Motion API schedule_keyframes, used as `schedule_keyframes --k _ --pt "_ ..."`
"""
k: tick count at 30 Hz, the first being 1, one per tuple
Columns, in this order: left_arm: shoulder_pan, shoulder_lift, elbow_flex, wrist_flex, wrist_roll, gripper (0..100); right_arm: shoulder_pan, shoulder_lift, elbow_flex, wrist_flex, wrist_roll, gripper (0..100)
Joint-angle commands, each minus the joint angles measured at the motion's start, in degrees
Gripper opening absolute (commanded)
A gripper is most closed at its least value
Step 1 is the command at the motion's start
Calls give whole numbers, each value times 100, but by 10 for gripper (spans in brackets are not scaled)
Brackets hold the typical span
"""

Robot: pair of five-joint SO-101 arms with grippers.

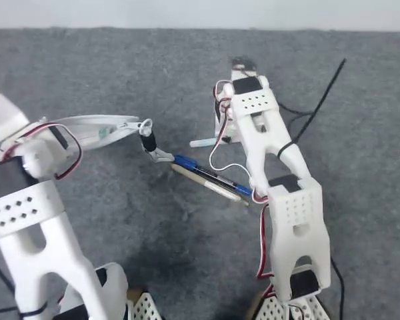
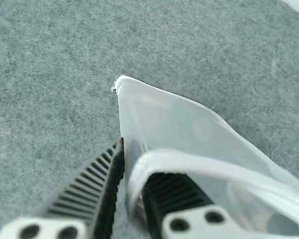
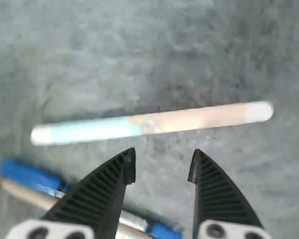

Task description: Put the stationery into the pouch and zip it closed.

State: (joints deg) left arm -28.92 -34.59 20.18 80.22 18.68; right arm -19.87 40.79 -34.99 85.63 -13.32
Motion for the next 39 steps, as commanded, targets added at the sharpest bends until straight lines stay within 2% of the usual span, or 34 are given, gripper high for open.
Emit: schedule_keyframes --k 1,9,16,24,30,37,39 --pt "-18 -44 -66 -229 -97 10 -84 -655 -273 136 1187 177" --pt "-9 -44 -66 -229 -97 10 -382 -646 -273 92 3297 177" --pt "0 -44 -66 -229 -97 10 -567 -629 -273 -145 4475 177" --pt "9 -44 -57 -229 -97 10 -884 110 -290 -716 4967 174" --pt "9 -44 -57 -229 -97 10 -848 593 -299 -1112 4967 169" --pt "9 -44 -57 -229 -97 10 -787 813 -299 -1059 4958 5" --pt "9 -44 -57 -229 -97 10 -725 813 -290 -963 4958 10"
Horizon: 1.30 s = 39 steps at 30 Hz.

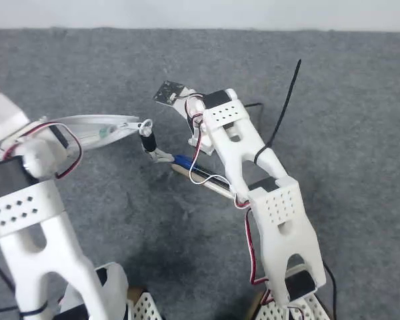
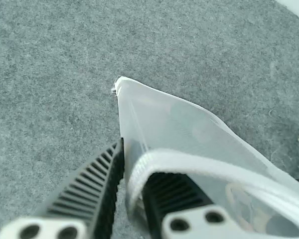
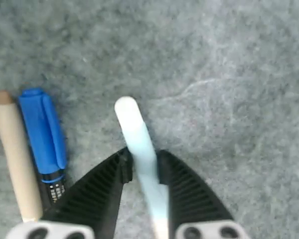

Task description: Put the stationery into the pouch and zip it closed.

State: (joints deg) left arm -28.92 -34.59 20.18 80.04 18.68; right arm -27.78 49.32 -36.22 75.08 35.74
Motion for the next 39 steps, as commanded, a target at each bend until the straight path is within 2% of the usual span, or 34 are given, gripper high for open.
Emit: schedule_keyframes --k 1,5,14,18,29,35,39 --pt "0 -44 -57 -211 -97 10 92 -57 -176 171 44 7" --pt "0 -44 -57 -211 -97 10 207 -286 -185 418 -79 6" --pt "9 -79 -57 -211 -88 10 277 -1086 -185 954 -2400 6" --pt "18 -79 -75 -211 -53 10 268 -1508 -185 1297 -3007 6" --pt "193 -79 -66 -211 18 10 163 -3046 -158 2193 -3842 6" --pt "211 -79 -66 -211 18 10 154 -3785 -149 2554 -3877 6" --pt "580 -79 -84 -202 18 10 31 -4251 -123 2747 -3877 6"
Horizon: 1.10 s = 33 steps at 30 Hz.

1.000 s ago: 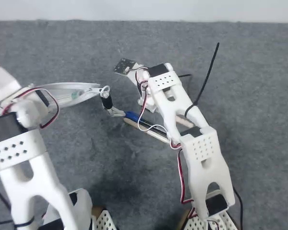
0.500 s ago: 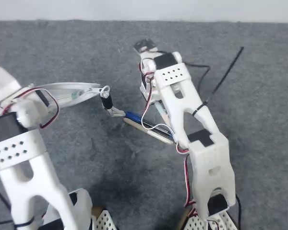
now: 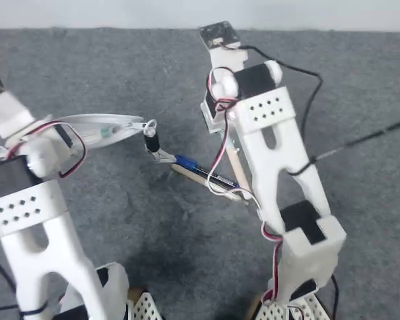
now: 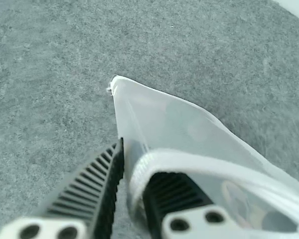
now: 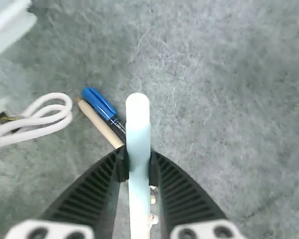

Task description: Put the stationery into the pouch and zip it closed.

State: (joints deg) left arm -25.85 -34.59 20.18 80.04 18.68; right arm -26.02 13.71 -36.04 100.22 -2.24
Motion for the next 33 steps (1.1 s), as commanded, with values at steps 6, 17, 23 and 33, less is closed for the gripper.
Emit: schedule_keyframes --k 6,17,23,33 --pt "800 -79 -75 -176 -62 10 -418 -1578 651 171 -79 6" --pt "897 -53 -57 -167 -141 10 -673 -3143 2013 -646 -79 6" --pt "897 -70 31 -202 -141 10 -1235 -4154 2602 -1191 -79 6" --pt "888 -70 31 -176 -141 10 -2079 -5771 3895 -2888 -79 6"
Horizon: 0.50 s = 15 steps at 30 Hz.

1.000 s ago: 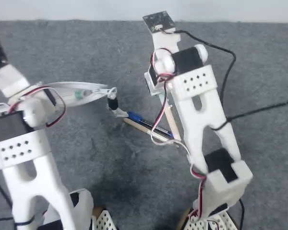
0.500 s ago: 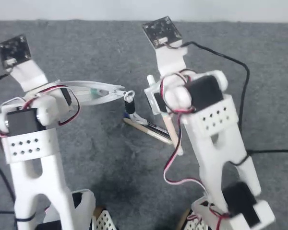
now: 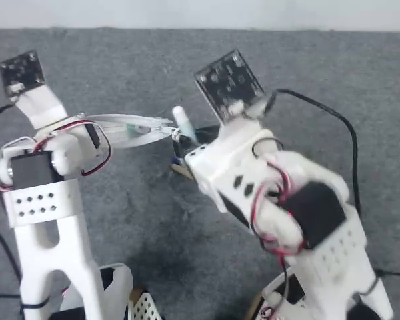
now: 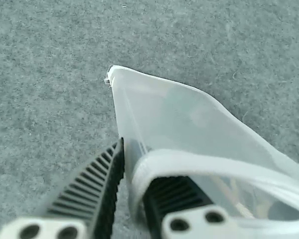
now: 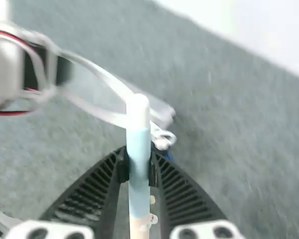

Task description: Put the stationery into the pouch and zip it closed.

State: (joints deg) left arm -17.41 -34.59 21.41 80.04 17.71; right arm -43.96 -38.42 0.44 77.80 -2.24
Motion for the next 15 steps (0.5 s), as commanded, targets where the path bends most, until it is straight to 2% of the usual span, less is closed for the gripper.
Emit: schedule_keyframes --k 1,5,10,15 --pt "44 -70 -84 -176 -44 10 -391 -708 448 -919 -79 6" --pt "44 -88 -22 -202 -44 10 -655 -1253 1521 -2334 -79 6" --pt "44 -88 -4 -202 -44 10 -646 -1780 2901 -4374 -62 6" --pt "44 -88 -4 -202 -44 10 -637 -1982 3771 -5982 -26 6"
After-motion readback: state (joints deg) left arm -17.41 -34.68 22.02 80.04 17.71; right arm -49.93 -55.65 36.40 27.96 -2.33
